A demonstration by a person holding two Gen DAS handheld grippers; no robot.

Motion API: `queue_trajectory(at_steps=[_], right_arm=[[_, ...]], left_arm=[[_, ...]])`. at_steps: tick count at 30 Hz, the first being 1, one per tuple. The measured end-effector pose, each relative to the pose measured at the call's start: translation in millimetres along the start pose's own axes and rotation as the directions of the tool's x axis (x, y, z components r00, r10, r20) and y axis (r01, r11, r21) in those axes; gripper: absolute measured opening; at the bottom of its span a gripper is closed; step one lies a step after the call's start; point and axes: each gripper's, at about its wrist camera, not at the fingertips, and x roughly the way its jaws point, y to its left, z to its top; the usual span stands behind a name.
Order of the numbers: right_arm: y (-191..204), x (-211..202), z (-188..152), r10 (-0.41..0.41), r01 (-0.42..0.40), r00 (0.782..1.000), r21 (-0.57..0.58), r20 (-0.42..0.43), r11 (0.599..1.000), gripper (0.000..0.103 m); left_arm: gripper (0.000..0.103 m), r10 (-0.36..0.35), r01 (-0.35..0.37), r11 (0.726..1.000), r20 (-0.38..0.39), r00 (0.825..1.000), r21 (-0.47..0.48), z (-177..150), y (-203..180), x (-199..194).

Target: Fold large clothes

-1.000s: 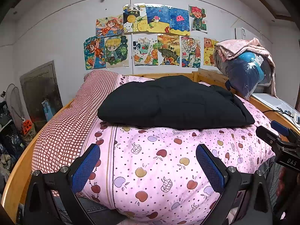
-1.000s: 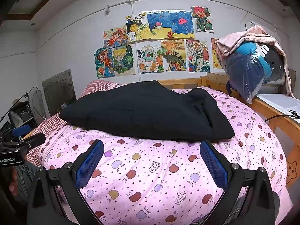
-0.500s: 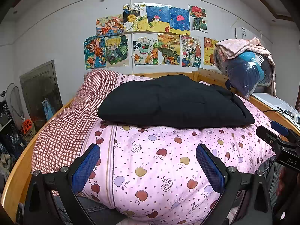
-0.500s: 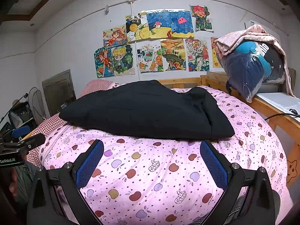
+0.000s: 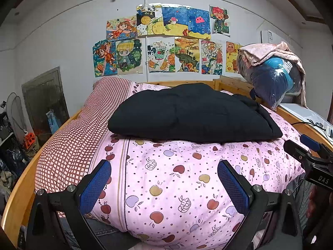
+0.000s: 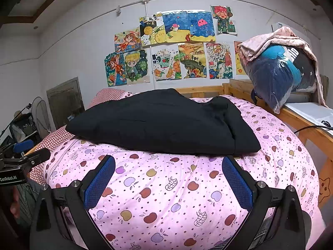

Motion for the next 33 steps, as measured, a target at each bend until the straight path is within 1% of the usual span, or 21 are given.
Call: queue_trajectory(at_steps=[21, 23, 25, 26, 28, 30, 33], right_arm=[[2, 0, -3, -0.002, 0.002, 1.000, 0.004, -0.001, 1.000, 0.101], [1, 0, -2, -0.002, 0.002, 1.000, 0.004, -0.001, 1.000, 0.101], [2, -1, -3, -0.003, 0.003, 1.000, 0.004, -0.001, 1.000, 0.101], [1, 0, -2, -0.003, 0.003, 1.000, 0.004, -0.001, 1.000, 0.101], [1, -1, -3, -0.003, 0.003, 1.000, 0.004, -0.001, 1.000, 0.101], [1, 0, -2, -0.005, 0.005, 1.000, 0.005, -0.001, 1.000, 0.101], [1, -1, -5, -0.011, 0.011, 1.000, 0.011, 0.001, 1.000, 0.101]], left_arm=[[0.103, -0.009, 0.009, 1.000, -0.004, 1.000, 0.001, -4, -1, 1], [0.103, -0.023, 0.023, 1.000, -0.009, 1.000, 0.001, -6, -1, 1], [0.103, -0.067, 0.067, 0.998, -0.018, 0.998, -0.002, -7, -2, 2], [0.103, -0.102, 0.102, 0.995, -0.030, 0.994, -0.007, -8, -3, 2], [0.103, -0.135, 0.135, 0.991, -0.040, 0.990, -0.020, -11, -3, 2], [0.103, -0.128, 0.127, 0.992, -0.041, 0.991, -0.024, -13, -5, 2], [0.103, -0.067, 0.067, 0.998, -0.037, 0.997, -0.017, -15, -5, 0]])
